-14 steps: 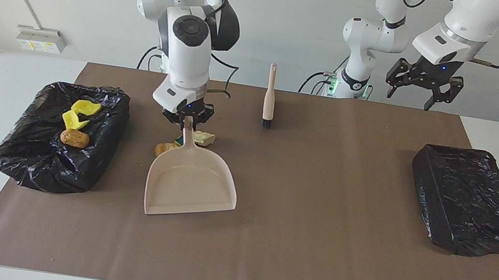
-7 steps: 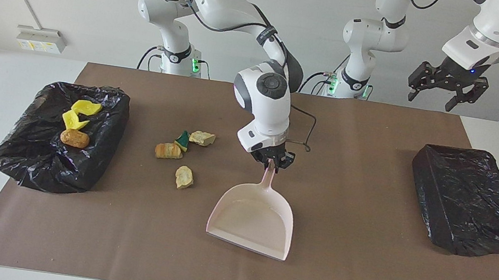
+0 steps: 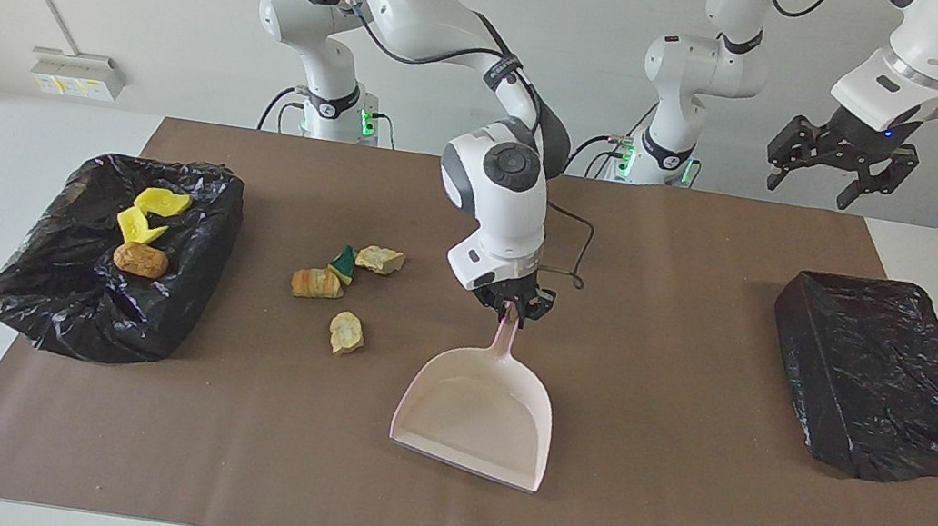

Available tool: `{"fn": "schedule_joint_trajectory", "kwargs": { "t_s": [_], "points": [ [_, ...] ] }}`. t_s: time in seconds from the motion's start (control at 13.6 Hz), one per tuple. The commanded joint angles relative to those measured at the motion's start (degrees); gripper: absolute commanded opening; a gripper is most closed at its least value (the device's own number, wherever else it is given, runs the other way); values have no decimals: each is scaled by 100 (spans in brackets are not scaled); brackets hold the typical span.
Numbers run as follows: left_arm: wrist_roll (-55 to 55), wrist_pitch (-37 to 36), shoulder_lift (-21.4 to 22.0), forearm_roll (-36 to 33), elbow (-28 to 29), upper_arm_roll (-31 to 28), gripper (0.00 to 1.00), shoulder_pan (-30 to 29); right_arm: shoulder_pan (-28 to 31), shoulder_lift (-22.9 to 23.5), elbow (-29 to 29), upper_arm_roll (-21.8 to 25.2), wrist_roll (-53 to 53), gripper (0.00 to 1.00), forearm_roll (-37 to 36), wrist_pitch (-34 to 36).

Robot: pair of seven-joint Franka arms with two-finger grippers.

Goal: Sweep and dump trash in bin
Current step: 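Set the dustpan down near the remaining trash with the right gripper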

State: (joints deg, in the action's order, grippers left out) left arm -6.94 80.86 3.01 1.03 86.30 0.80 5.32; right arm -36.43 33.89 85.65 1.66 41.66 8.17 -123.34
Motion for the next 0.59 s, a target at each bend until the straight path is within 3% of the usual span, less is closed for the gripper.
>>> {"fn": "schedule_joint_trajectory", "kwargs": {
  "t_s": [0.0,0.37,0.52],
  "points": [
    [18,-115,59,20,-26,43,100,-83,39,-382,355,-52,-193,100,150,72],
    [18,8,42,38,-17,43,100,-66,101,-1173,443,-16,-141,100,123,1495],
    [9,166,24,64,-35,61,100,13,83,-1804,994,-43,-96,100,141,1742]
  ]
}}
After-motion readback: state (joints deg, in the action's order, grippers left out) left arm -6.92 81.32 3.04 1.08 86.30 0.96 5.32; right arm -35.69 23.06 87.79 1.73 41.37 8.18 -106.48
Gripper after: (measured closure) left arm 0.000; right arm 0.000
